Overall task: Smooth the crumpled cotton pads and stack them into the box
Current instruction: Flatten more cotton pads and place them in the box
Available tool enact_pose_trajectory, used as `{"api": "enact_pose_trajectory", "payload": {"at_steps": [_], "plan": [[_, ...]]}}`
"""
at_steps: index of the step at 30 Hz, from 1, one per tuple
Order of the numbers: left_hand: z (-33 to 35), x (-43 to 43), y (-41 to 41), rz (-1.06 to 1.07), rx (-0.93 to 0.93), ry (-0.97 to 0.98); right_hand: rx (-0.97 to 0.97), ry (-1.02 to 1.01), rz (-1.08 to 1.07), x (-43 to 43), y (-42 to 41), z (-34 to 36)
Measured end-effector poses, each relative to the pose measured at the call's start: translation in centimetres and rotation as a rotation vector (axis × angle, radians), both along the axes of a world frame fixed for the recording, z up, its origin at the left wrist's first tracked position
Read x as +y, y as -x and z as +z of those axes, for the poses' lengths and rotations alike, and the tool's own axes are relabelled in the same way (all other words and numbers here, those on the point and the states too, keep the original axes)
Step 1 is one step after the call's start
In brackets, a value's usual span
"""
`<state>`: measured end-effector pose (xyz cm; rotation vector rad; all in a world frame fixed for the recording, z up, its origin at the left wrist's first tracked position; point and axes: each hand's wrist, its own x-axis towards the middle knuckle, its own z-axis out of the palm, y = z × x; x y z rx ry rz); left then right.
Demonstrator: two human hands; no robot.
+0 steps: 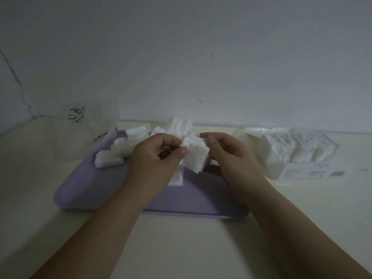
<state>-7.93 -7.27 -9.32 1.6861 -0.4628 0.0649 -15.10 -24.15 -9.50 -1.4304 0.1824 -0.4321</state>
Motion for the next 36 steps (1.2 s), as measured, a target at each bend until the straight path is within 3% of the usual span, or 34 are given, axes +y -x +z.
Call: {"api": "enact_pose_trajectory", "payload": {"at_steps": [3,6,11,13,19,24,31,36], "plan": [[0.2,-0.2,0.2,-0.008,0.048,0.040,-0.016,0.111,0.036,0.2,0.3,0.4],[-0.3,-0.3,-0.1,0.023,-0.023,-0.025,-0.010,0.328,-0.037,-0.1,0.0,0.0],[-1.2,-0.1,-0.5,-0.099,-0.665,-0.536,0.086,0.447,-0.078,-0.3,0.4,0.3],[-0.9,-0.3,-0.2,-0.112,-0.753,-0.698,0.167,0.533,-0.056,0.0,0.6,0.6],[-1.0,-0.7,0.0,-0.075,-0.728,-0.622,0.126,0.450,0.046,1.2,0.8,1.0],[-0.3,-0.4,0.6,0.020,-0.675,-0.585,0.111,0.255,0.191,0.9,1.0,1.1],[-0.8,-0.6,0.5,-0.153,-0.575,-0.602,0.108,0.380,0.133,0.6,0.7,0.5],[-0.1,0.1,0.5,-0.226,-0.292,-0.393,-0.008,0.261,0.155,-0.8,0.2,0.0]]}}
